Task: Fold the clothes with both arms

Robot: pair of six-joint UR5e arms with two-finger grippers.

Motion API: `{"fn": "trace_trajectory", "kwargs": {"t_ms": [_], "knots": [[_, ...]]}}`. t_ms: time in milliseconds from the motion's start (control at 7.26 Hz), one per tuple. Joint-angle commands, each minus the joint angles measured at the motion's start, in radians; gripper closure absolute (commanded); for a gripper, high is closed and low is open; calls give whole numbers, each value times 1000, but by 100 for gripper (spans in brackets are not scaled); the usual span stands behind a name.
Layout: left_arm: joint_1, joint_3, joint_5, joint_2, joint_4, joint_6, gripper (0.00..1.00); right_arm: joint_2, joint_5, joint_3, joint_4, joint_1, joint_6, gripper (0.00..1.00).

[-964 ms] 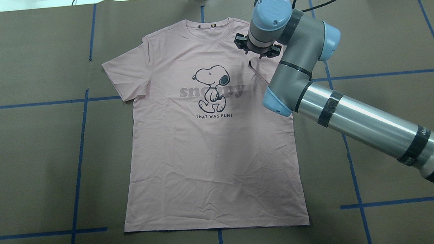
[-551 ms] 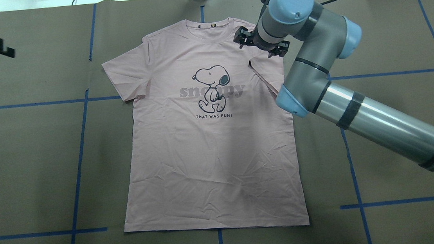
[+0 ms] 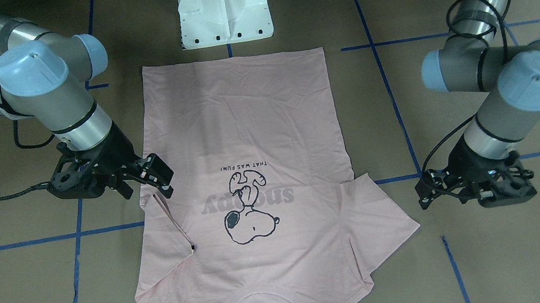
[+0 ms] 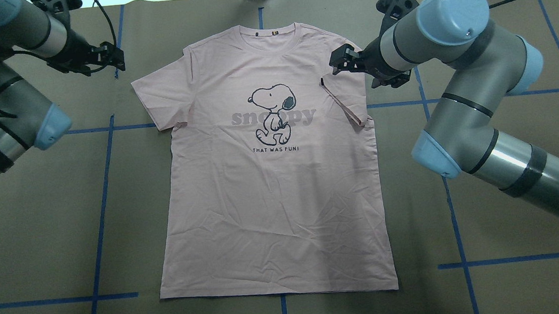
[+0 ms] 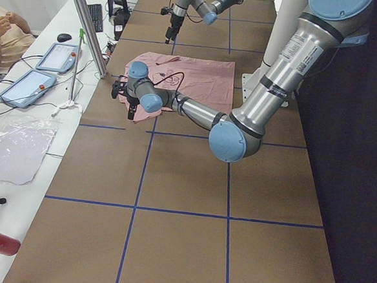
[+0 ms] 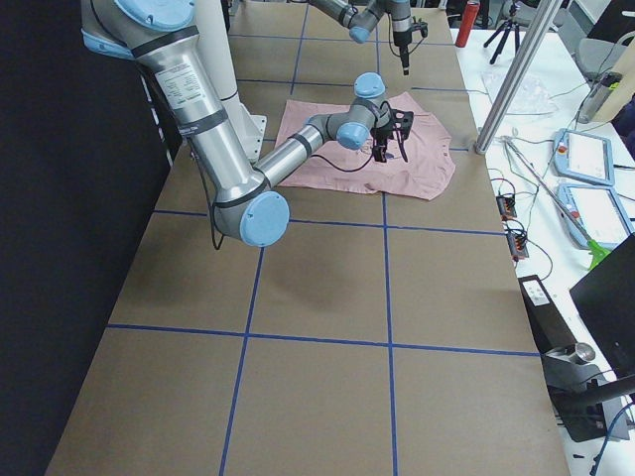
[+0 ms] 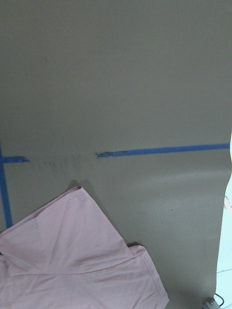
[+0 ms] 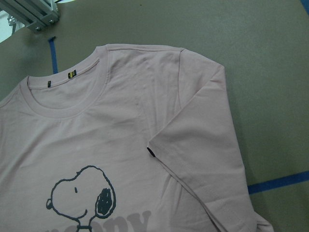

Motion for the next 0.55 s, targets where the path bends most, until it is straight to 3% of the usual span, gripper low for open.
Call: {"fn": "trace_trajectory", "kwargs": {"t_ms": [0, 275, 413], "knots": [[41, 162, 50, -58, -117, -4, 17, -17, 5, 34, -2, 1, 2, 0], [77, 167, 98, -58, -119, -4, 25, -17, 3, 34, -2, 1, 2, 0], [80, 167, 98, -58, -119, -4, 33, -17, 3, 34, -2, 1, 2, 0]]}}
